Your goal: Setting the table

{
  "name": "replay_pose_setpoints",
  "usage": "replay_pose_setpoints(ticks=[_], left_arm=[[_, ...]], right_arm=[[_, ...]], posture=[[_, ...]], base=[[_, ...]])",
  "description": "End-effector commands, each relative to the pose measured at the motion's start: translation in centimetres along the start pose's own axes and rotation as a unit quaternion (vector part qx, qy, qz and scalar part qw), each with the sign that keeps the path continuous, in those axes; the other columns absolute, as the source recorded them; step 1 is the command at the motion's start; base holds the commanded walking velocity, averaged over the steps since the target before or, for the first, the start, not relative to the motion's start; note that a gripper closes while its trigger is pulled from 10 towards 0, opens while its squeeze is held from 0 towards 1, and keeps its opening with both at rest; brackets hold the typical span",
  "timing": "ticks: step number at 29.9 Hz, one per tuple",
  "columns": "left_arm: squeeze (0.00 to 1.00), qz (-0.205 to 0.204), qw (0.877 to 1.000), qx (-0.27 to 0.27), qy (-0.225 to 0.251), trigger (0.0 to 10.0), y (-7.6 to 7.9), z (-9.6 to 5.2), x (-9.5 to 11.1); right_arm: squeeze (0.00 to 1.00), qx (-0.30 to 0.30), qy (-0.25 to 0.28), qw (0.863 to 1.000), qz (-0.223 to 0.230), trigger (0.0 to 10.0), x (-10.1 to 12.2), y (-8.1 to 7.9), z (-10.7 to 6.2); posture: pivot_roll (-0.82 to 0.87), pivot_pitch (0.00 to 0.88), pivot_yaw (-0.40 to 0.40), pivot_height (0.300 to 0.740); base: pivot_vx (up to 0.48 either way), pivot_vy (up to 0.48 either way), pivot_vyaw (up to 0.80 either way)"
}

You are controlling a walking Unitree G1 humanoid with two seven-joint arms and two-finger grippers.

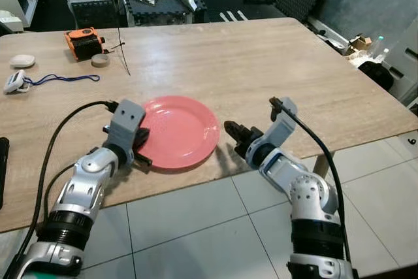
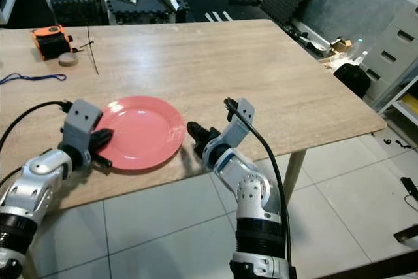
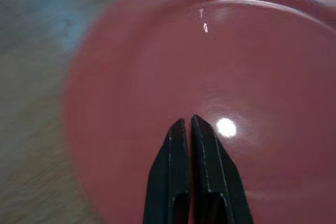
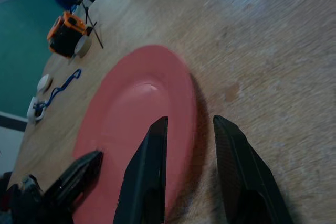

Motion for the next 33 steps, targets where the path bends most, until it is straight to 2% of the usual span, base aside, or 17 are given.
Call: replay_pose_setpoints(ticks=[1, 8, 9, 13, 15, 22, 27, 28, 29, 33], left_arm=[[0.0, -0.02, 0.999, -0.024, -0.032, 10.0, 1.3, 0.2, -2.0], [0.0, -0.057, 0.997, -0.029, -0.032, 10.0, 2.1, 1.3, -2.2], [0.0, -0.072, 0.996, -0.044, -0.033, 10.0, 2.6, 1.7, -2.2], [0.0, -0.083, 0.993, -0.073, -0.035, 10.0, 3.4, 2.1, -2.1], [0.0, -0.092, 0.986, -0.133, -0.035, 10.0, 5.0, 2.7, -1.5], [0.0, -0.074, 0.966, -0.247, -0.027, 10.0, 8.0, 3.0, 0.0], [0.0, -0.072, 0.958, -0.276, -0.035, 10.0, 8.9, 3.1, 0.0], [0.0, -0.07, 0.952, -0.296, -0.037, 10.0, 9.6, 3.1, 0.1], [0.0, -0.07, 0.952, -0.296, -0.037, 10.0, 9.6, 3.1, 0.1], [0.0, -0.076, 0.939, -0.333, -0.038, 10.0, 10.4, 2.8, 0.1]], right_arm=[[0.0, -0.016, 0.008, 1.0, -0.003, 10.0, 0.3, 0.7, 0.0], [0.0, -0.015, 0.03, 0.999, -0.01, 10.0, 1.7, 0.6, -0.1], [0.0, -0.015, 0.036, 0.999, -0.013, 10.0, 2.0, 0.4, 0.0], [0.0, -0.013, 0.042, 0.999, -0.016, 10.0, 2.4, 0.2, 0.0], [0.0, -0.013, 0.045, 0.999, -0.018, 10.0, 2.6, 0.2, 0.0], [0.0, -0.012, 0.05, 0.998, -0.02, 10.0, 3.0, 0.0, -0.1], [0.0, -0.013, 0.052, 0.998, -0.019, 10.0, 3.0, 0.0, -0.1], [0.0, -0.013, 0.052, 0.998, -0.02, 10.0, 3.1, 0.0, 0.0], [0.0, -0.013, 0.052, 0.998, -0.02, 10.0, 3.1, 0.0, 0.0], [0.0, -0.015, 0.059, 0.998, -0.024, 10.0, 3.5, 0.1, 0.0]], posture=[[-0.08, 0.239, 0.007, 0.74], [-0.08, 0.242, 0.007, 0.74], [-0.09, 0.245, 0.01, 0.74], [-0.08, 0.246, 0.01, 0.74], [-0.09, 0.251, 0.008, 0.74], [-0.1, 0.258, 0.014, 0.74], [-0.1, 0.26, 0.015, 0.74], [-0.1, 0.259, 0.015, 0.74], [-0.1, 0.259, 0.015, 0.74], [-0.09, 0.257, 0.018, 0.74]], base=[[0.0, 0.0, 0.0], [0.0, 0.0, 0.0], [0.0, 0.0, 0.0], [0.0, 0.0, 0.0], [0.0, 0.0, 0.0], [0.0, 0.0, 0.0], [0.0, 0.0, 0.0], [0.0, 0.0, 0.0], [0.0, 0.0, 0.0], [0.0, 0.0, 0.0]])
Point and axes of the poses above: a point about 5 cm out from each wrist's last joint towards the gripper, its own z axis pointing out of the wrist towards the gripper, its own x axis along the axis of the wrist's last joint, y = z × x, the point moved 3 cm from there along z, pointing out of the wrist towards the gripper, and after that the axes turned 8 degrees about z, right-handed, at the moved point
